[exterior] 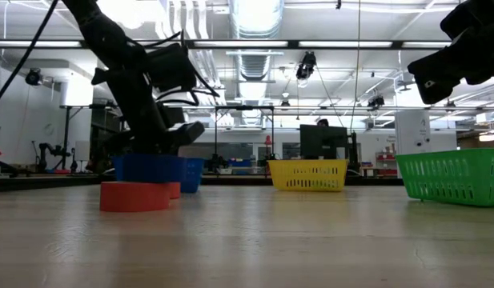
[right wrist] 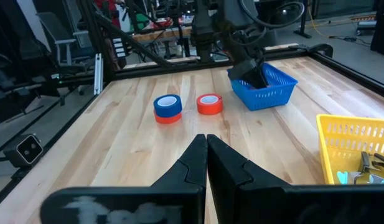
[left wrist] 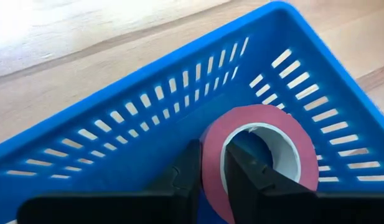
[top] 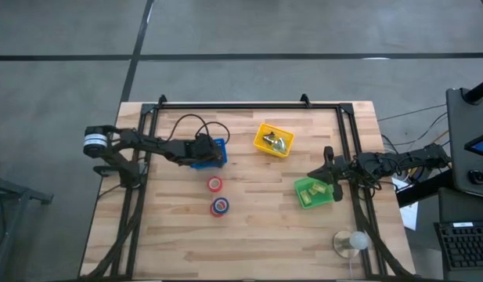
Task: Pick and place Stapler, Stapler remover, tape
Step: Put the pink tape into the blue bin, then put the blue tape into the blue bin
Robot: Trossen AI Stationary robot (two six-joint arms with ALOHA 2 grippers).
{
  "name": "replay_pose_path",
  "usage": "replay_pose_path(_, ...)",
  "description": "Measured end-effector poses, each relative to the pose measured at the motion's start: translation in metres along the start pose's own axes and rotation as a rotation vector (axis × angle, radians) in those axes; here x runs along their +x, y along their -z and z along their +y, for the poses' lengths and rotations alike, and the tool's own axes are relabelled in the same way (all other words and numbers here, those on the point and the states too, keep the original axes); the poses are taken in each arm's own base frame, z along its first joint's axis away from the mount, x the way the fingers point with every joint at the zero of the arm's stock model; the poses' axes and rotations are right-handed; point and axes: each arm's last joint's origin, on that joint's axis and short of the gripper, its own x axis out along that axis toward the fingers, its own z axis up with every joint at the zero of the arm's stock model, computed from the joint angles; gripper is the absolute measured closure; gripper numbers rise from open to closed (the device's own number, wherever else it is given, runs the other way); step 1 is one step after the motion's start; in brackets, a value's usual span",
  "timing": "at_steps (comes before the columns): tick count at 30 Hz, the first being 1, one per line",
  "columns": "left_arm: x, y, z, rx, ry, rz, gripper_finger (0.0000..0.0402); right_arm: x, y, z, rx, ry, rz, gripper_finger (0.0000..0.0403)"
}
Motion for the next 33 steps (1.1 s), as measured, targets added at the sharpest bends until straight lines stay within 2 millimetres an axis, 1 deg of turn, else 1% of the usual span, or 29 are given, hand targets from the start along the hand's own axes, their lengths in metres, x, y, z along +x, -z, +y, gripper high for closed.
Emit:
replay_pose_path(7, -0.002, -0.002, -0.001, 0.000, 0.012, -0.010, 0.0338, 0.000, 0.001, 0.000, 0.000, 0.000, 0.002, 0.0394)
replay_pose_path(11, -0.002, -0.002, -0.001, -0.002, 0.013, -0.011, 0.0326, 0.000, 0.001, 0.000, 0.000, 0.000, 0.004, 0.0394)
replay_pose_path(19, -0.004, -0.005, -0.004, 0.001, 0.032, -0.011, 0.0268, 0.000, 0.001, 0.000, 0.001, 0.000, 0.003, 0.0394)
replay_pose_path(23, -0.007, -0.011, -0.009, 0.039, 0.048, -0.027, 0.0235, 0.000, 0.001, 0.000, 0.002, 0.000, 0.003, 0.0394)
replay_pose_path(28, -0.021, -0.022, -0.016, 0.087, 0.115, -0.057, 0.0209, 0.000, 0.002, 0.000, 0.004, 0.000, 0.005, 0.0394)
replay_pose_path(30, -0.031, -0.025, -0.020, 0.111, 0.164, -0.062, 0.0206, 0.001, 0.003, 0.000, 0.004, 0.001, 0.009, 0.0394)
replay_pose_path(33, -0.046, -0.024, -0.030, 0.176, 0.232, -0.082, 0.0207, 0.001, 0.005, -0.001, 0.009, 0.002, 0.017, 0.0394)
